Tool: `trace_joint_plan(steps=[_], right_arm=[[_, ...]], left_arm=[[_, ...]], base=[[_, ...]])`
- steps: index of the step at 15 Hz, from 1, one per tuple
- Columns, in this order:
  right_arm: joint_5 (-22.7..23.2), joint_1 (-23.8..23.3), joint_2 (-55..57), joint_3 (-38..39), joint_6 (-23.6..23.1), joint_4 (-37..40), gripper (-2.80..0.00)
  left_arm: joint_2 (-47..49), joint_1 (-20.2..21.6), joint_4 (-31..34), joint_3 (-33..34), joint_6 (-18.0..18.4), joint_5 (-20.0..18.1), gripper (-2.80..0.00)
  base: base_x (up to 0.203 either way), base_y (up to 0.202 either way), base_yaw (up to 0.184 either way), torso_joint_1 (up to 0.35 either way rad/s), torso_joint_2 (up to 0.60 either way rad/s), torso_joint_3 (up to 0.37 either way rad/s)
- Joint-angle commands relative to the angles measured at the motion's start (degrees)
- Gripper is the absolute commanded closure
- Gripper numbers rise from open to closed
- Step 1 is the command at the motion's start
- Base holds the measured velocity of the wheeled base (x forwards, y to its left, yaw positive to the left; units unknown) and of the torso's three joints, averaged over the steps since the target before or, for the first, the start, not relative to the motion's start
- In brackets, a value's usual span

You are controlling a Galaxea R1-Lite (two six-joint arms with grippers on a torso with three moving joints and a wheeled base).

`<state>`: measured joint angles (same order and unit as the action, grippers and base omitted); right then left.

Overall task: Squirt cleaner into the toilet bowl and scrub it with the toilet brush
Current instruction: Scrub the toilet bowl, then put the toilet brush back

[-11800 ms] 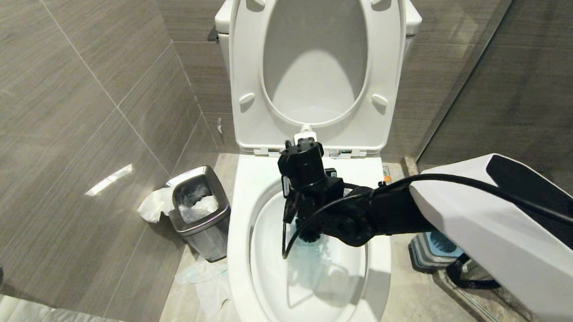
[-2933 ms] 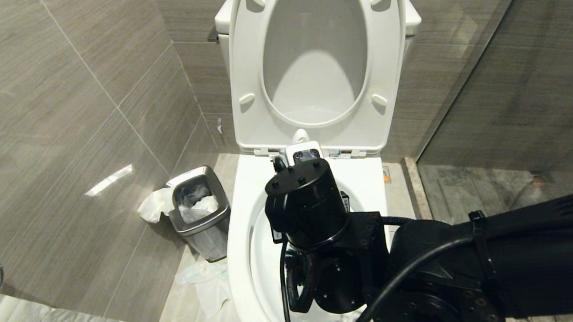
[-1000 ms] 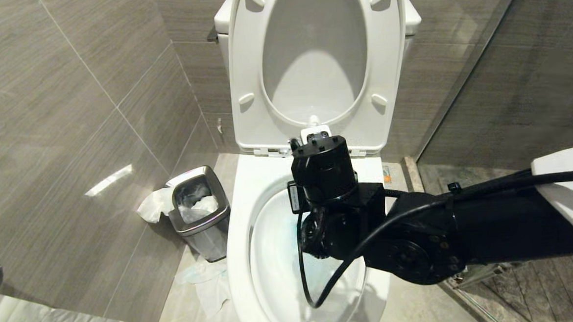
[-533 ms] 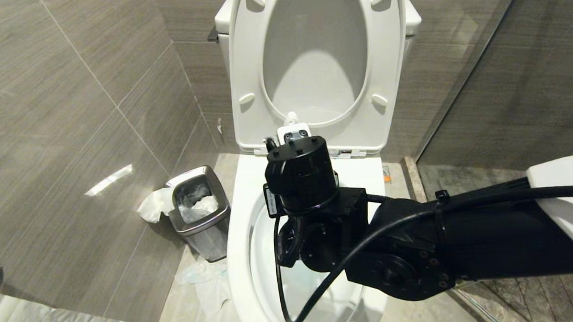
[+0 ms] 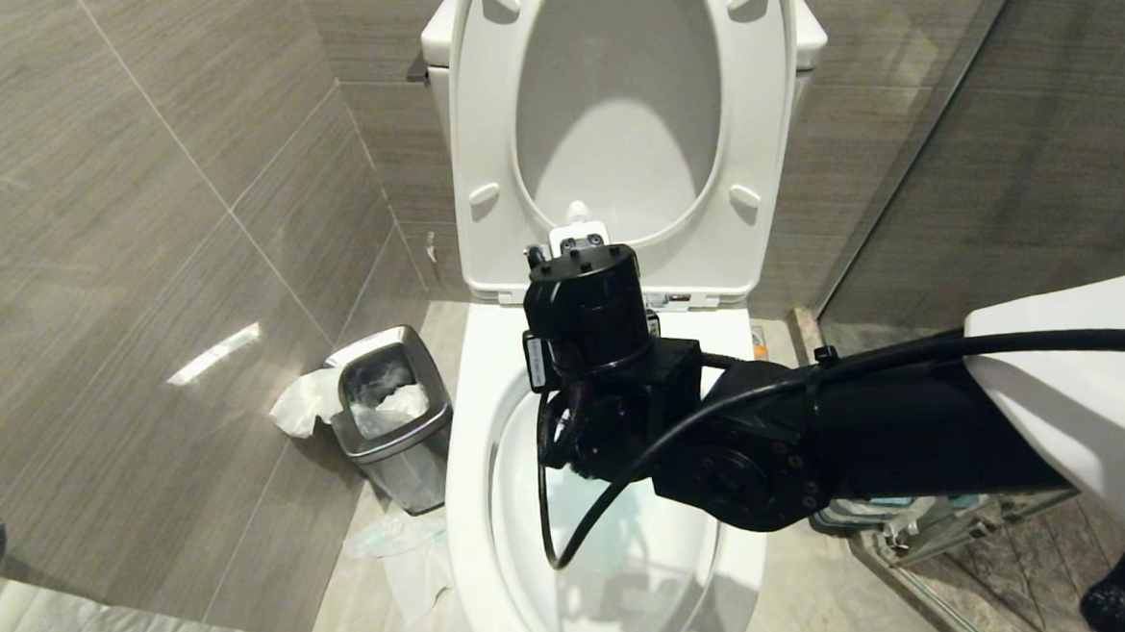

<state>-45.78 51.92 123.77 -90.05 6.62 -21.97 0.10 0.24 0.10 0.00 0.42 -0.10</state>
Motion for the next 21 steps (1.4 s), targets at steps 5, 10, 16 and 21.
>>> trace_joint_plan(steps=[5,10,16,21], right_arm=[[-0.4,0.2,-6.8,2.2,0.0,1.2,0.00],[-0.6,0.6,-14.3,4.1,0.0,5.5,0.00],[-5.2,3.0,-24.9,9.6,0.0,9.7,0.00],[-9.1,0.3,-32.4,15.3,0.0,12.4,0.00]], left_arm=[[0.1,0.0,0.0,0.0,0.0,0.0,0.00],[0.1,0.0,0.0,0.1,0.0,0.0,0.00],[0.1,0.0,0.0,0.1,0.0,0.0,0.00],[0.1,0.0,0.1,0.0,0.0,0.0,0.00]], base=[[0.000,0.000,0.000,0.000,0.00,0.000],[0.000,0.000,0.000,0.000,0.00,0.000],[0.000,0.000,0.000,0.000,0.00,0.000],[0.000,0.000,0.000,0.000,0.00,0.000]])
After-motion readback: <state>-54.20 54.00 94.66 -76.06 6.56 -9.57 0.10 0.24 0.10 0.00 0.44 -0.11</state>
